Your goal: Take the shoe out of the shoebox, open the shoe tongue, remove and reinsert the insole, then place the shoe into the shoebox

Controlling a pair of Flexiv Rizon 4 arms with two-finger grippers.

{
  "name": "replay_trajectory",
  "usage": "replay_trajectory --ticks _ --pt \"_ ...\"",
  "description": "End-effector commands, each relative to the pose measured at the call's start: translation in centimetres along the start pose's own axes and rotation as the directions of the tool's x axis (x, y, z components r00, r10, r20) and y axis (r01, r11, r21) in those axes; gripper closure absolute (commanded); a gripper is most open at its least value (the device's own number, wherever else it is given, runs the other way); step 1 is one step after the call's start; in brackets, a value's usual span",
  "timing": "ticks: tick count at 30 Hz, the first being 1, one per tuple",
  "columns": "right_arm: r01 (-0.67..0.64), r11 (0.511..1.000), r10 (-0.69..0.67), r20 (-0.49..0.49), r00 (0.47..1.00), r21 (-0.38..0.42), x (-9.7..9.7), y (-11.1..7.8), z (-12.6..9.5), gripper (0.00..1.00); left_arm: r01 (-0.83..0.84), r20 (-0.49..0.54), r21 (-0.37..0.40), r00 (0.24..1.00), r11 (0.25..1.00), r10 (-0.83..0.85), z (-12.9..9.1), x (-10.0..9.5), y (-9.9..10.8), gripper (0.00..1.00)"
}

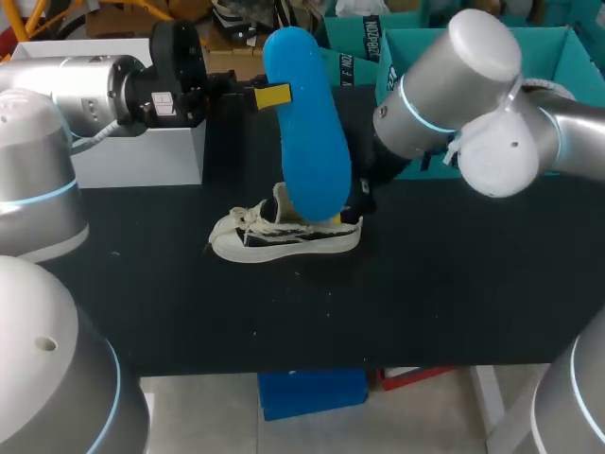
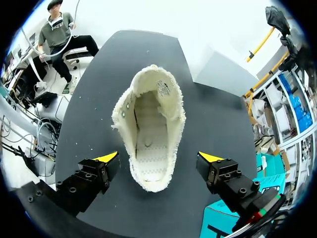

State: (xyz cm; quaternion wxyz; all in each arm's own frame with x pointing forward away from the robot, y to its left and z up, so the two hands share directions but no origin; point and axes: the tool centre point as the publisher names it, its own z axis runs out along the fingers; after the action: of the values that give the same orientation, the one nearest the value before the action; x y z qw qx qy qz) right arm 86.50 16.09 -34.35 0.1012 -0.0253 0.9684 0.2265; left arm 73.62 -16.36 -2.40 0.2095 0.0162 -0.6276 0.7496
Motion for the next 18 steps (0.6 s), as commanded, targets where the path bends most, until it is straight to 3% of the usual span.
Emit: replay_trajectory --ticks 1,11,18 --pt "0.004 0.976 0.000 0.017 1.000 -0.217 0.5 -1.1 0.6 0.00 -0.002 0.002 0.001 1.000 1.000 0.002 0.1 0.1 0.2 1.00" --pt "-0.002 0.950 0.001 -0.006 1.000 -0.312 0.2 -2.3 1.8 0.00 -0.002 0.002 0.001 1.000 1.000 0.002 0.1 0.1 0.2 1.00" --pt "-0.026 0.942 0.019 -0.024 1.000 -0.336 0.3 -3.0 2.6 0.00 -0.002 0.002 0.001 1.000 1.000 0.002 0.1 0.1 0.2 1.00"
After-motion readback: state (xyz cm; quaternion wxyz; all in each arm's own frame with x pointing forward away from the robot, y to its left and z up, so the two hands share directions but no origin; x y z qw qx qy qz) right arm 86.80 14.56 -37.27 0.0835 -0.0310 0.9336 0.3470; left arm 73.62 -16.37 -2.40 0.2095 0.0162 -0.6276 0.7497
